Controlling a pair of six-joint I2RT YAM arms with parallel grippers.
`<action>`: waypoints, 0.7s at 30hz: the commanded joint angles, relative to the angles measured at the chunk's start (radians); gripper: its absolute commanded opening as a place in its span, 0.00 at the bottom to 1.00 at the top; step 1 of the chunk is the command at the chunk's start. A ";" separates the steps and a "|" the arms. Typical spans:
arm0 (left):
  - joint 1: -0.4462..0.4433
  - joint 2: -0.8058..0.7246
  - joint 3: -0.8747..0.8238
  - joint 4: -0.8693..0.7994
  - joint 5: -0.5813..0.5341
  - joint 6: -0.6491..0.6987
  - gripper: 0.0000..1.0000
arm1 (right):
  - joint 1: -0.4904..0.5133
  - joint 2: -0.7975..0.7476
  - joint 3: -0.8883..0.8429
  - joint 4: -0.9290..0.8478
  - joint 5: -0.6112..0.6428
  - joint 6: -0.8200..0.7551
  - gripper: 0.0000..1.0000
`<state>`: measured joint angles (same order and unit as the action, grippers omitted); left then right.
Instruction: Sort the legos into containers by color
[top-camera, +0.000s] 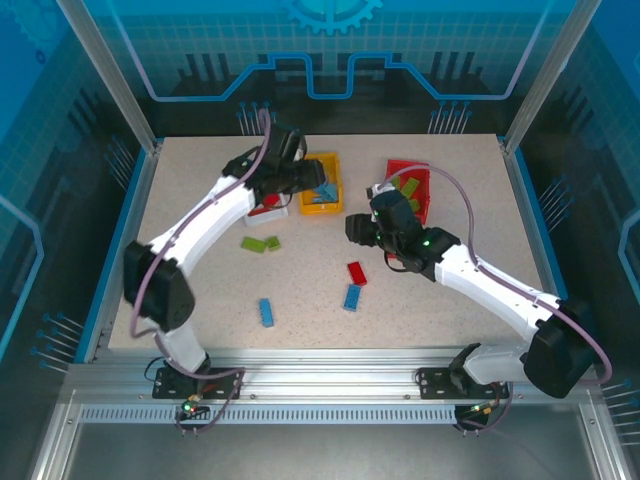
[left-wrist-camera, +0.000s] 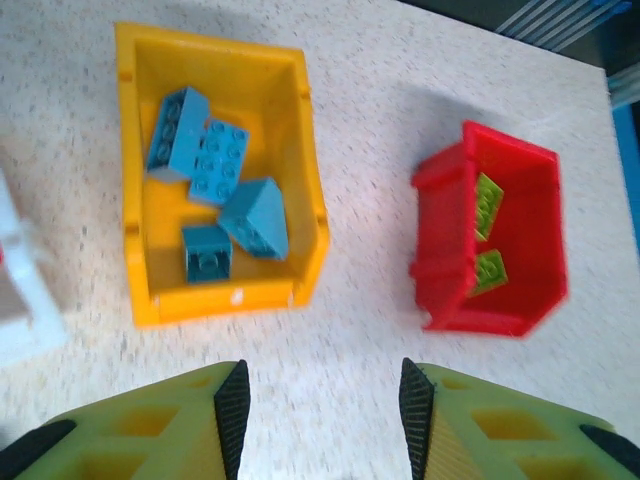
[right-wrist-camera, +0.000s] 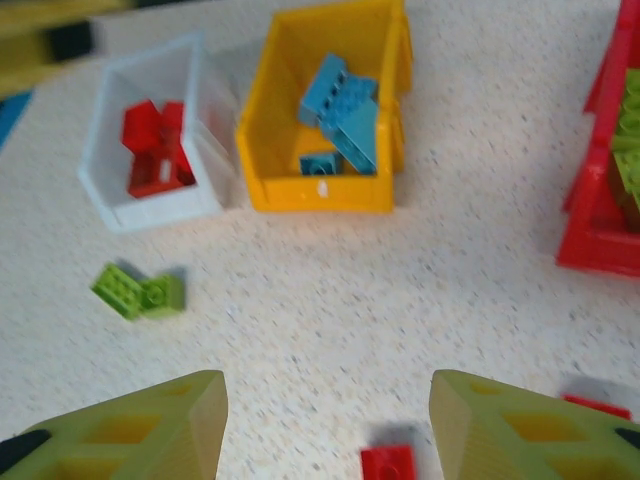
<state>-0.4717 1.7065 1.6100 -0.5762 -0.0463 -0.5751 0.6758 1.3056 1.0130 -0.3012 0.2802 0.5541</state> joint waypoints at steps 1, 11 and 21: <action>-0.022 -0.165 -0.188 0.029 0.008 -0.084 0.47 | 0.047 0.018 0.007 -0.070 -0.018 -0.089 0.57; -0.069 -0.795 -0.700 -0.053 -0.187 -0.316 0.48 | 0.248 0.498 0.365 -0.169 -0.029 -0.098 0.67; -0.069 -1.142 -0.830 -0.214 -0.252 -0.354 0.49 | 0.269 0.923 0.781 -0.271 0.012 -0.079 0.73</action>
<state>-0.5369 0.5949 0.7975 -0.7242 -0.2554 -0.9031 0.9421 2.1666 1.6997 -0.4961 0.2668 0.4702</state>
